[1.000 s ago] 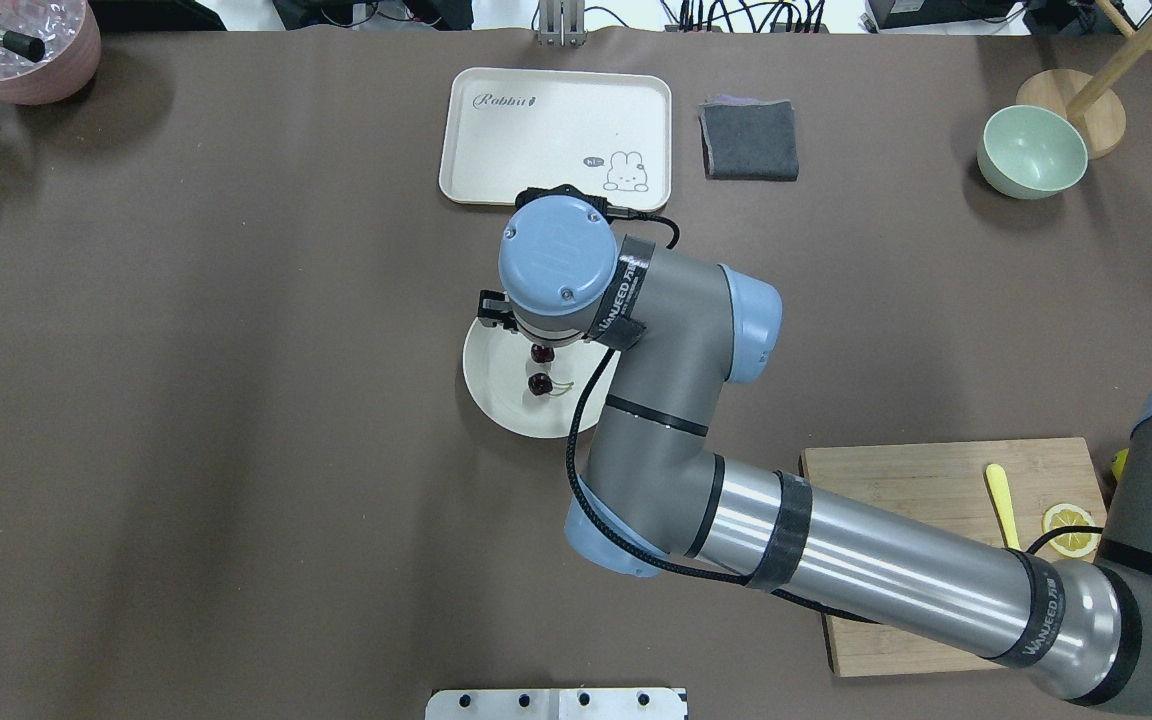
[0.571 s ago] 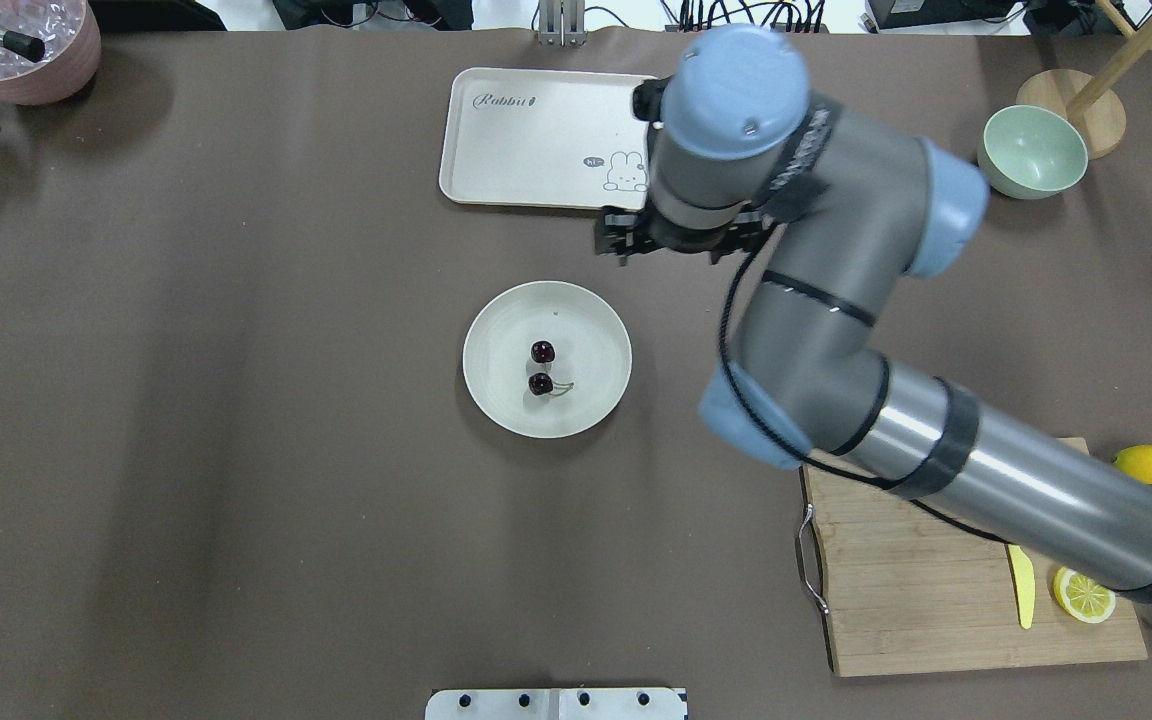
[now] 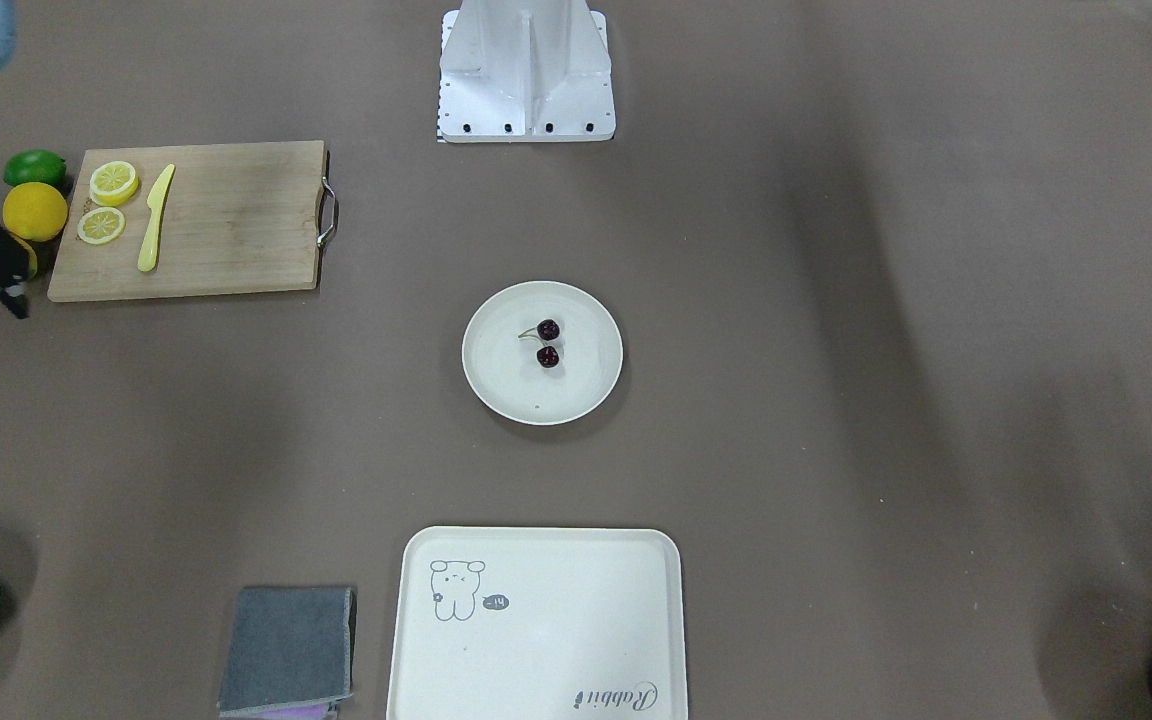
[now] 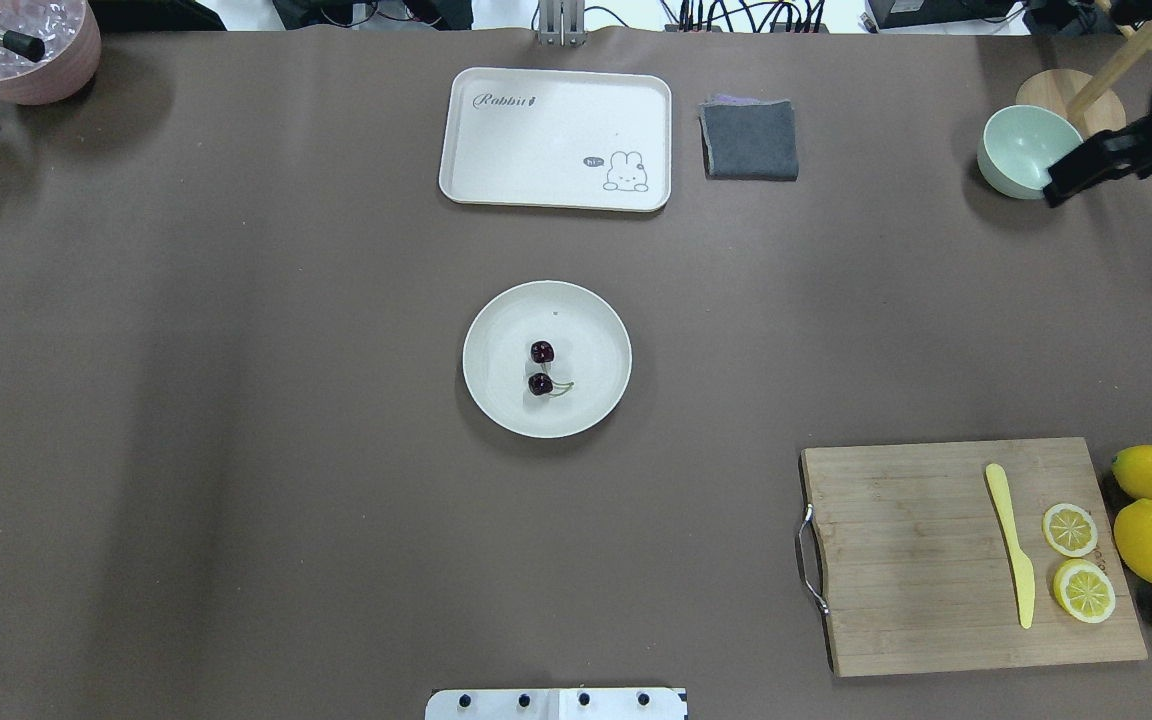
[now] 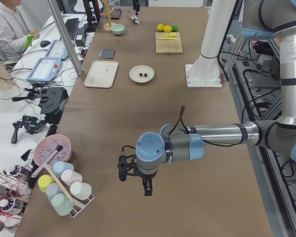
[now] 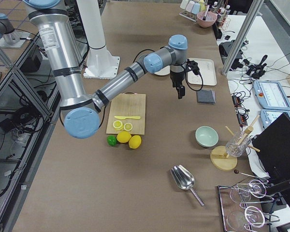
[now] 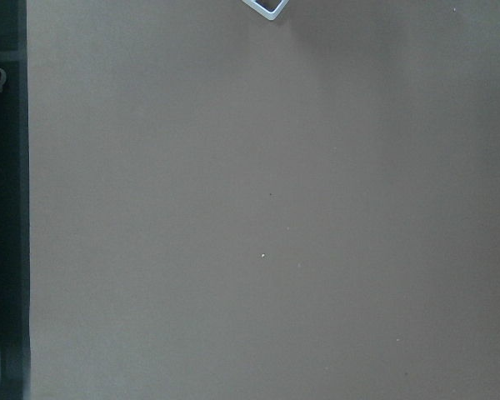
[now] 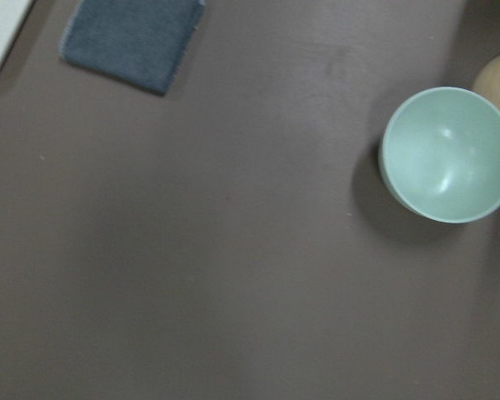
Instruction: Place red cherry on plate
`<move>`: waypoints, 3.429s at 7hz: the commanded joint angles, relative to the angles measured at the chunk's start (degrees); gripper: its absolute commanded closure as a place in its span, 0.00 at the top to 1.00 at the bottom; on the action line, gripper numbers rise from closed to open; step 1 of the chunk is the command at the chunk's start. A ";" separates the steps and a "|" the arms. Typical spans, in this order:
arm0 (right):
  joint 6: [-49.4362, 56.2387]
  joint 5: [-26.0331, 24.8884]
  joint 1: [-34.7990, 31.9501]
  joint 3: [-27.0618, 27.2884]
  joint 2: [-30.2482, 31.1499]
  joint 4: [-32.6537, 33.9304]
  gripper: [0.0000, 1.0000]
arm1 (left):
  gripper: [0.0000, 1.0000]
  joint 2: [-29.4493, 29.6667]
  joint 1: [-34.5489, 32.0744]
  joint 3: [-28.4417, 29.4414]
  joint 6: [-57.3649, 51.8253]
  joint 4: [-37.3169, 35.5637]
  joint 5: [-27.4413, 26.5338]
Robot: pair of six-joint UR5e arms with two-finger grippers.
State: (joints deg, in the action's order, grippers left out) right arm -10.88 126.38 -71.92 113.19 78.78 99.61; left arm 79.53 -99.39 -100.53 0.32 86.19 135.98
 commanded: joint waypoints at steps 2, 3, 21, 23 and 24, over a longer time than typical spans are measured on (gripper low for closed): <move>24.27 -0.68 -16.65 -1.74 17.04 4.19 1.00 | 0.98 0.45 7.62 -3.18 9.08 0.73 2.61; 24.15 -1.91 -17.80 -5.14 19.98 3.75 1.00 | 0.98 0.45 8.16 -3.18 8.99 1.17 3.32; 24.15 0.89 -17.90 -13.61 20.10 -2.67 1.00 | 0.98 0.28 9.13 -3.18 8.64 3.19 4.03; 24.15 0.97 -17.99 -13.70 20.10 -2.67 1.00 | 0.98 0.19 9.13 -3.18 8.64 3.19 3.95; 24.15 0.97 -17.90 -13.70 20.10 -2.67 1.00 | 0.98 0.28 9.13 -3.18 8.64 3.19 3.95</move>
State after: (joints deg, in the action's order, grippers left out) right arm 13.27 127.32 -89.88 99.51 98.88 96.94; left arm 79.75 -90.26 -103.71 8.96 89.39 139.93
